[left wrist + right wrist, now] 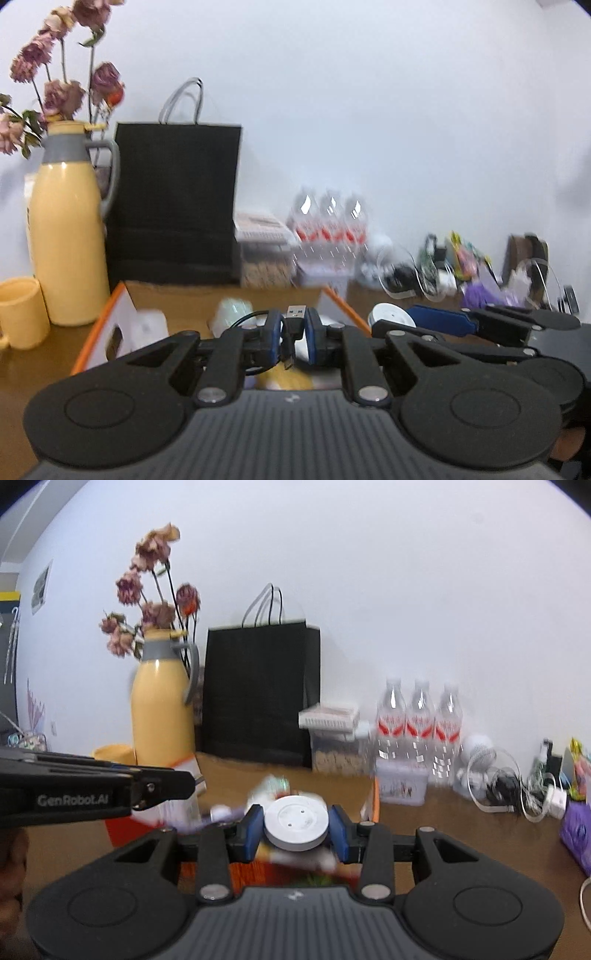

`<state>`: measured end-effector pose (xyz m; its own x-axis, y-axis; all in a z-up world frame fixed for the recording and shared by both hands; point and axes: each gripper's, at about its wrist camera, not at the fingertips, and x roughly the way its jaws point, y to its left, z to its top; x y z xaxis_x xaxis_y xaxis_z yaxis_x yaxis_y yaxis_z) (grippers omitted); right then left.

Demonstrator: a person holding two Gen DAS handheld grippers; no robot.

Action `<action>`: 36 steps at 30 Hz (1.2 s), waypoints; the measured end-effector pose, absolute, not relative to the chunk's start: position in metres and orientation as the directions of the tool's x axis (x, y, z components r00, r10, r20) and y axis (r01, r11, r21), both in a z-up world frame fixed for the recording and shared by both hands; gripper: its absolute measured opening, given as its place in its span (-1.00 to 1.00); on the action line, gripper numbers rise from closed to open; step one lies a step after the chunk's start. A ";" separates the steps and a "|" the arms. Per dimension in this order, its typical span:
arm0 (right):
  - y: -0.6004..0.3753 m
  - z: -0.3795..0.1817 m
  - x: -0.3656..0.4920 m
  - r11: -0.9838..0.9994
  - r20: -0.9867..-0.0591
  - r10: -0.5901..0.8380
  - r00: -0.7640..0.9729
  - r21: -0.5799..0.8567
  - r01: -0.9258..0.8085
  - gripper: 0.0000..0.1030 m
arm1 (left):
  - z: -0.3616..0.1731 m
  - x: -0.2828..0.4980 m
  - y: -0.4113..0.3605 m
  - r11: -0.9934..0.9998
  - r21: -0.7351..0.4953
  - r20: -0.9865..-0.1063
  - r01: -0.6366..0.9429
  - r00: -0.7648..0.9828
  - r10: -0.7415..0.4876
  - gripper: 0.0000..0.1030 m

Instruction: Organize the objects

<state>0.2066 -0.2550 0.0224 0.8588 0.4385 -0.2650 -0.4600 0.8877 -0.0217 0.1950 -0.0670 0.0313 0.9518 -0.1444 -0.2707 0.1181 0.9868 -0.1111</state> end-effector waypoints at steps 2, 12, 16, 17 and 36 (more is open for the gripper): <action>-0.247 0.032 0.215 0.887 -0.252 0.439 0.862 -0.028 -0.460 -0.27 | 0.038 0.204 -0.059 0.987 -0.125 -0.253 0.102 0.958 -0.132 -0.72; -0.205 0.037 0.277 0.898 -0.270 0.426 0.863 0.008 -0.441 -0.27 | 0.035 0.262 -0.025 0.982 -0.185 -0.265 0.050 0.959 -0.098 -0.72; -0.195 0.019 0.299 0.905 -0.298 0.406 0.864 0.002 -0.425 -0.27 | 0.027 0.279 -0.018 0.985 -0.172 -0.291 0.031 0.953 -0.081 -0.72; -0.195 0.016 0.304 0.906 -0.310 0.404 0.861 0.006 -0.423 -0.27 | 0.025 0.283 -0.018 0.986 -0.165 -0.294 0.028 0.953 -0.076 -0.72; -0.208 0.004 0.306 0.905 -0.355 0.409 0.840 0.038 -0.424 1.00 | 0.021 0.267 -0.021 0.997 -0.074 -0.230 -0.017 0.973 -0.001 1.00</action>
<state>0.3059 -0.2084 0.0041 0.8404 0.4090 -0.3555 -0.4243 0.9047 0.0378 0.2674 -0.0208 0.0214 0.9731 -0.0008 -0.2303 -0.0168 0.9971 -0.0744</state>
